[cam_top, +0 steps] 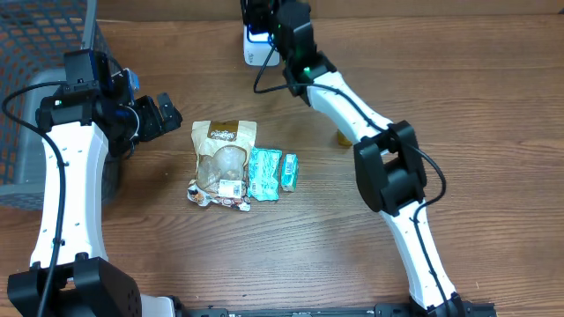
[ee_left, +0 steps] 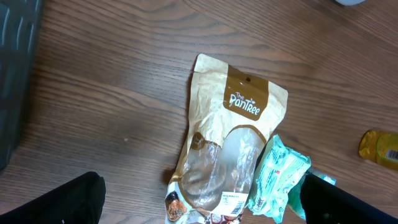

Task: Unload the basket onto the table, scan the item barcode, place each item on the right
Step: 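Hold the jar label against the scanner window with the right gripper, then carry the jar right and set it upright on the table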

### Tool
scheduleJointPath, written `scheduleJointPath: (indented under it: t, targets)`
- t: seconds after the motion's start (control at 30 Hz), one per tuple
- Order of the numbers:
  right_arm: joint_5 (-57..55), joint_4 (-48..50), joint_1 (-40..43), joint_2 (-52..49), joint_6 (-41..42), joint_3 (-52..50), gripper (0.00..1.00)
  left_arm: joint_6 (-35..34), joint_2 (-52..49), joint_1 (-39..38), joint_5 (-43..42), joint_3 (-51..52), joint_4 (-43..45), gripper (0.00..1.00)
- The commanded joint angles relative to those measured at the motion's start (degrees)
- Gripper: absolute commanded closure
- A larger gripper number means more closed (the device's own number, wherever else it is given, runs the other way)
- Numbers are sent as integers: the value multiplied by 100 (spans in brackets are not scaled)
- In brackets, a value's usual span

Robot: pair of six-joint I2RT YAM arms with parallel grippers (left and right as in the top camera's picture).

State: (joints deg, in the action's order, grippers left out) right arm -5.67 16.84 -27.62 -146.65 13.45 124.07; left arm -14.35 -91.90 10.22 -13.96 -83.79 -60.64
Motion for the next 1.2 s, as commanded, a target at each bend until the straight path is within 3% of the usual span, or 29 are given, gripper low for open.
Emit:
scheduleJointPath:
  t: [0.0,0.13,0.43,0.67,0.87,1.17]
  targets:
    - [-243,201,-44,-118,-24,179,62,153,31,-17,-48,-149,2,0]
    - [-243,256,-33,-289,-22,179,66,151,31,-17,-48,-149,2,1]
    - [-240,184,-28,-304,-24,179,65,151,31,-17,-48,-149,2,0]
    - [-245,-564,85,710,-22,181,67,151,31,-17,-48,-149,2,0]
    - [-243,-2035,470,1985,-7,181,65,151,31,-17,-48,-149,2,0]
    - [-216,-5862,1749,3167,352,181,65,151,31,-17,-48,-149,2,0]
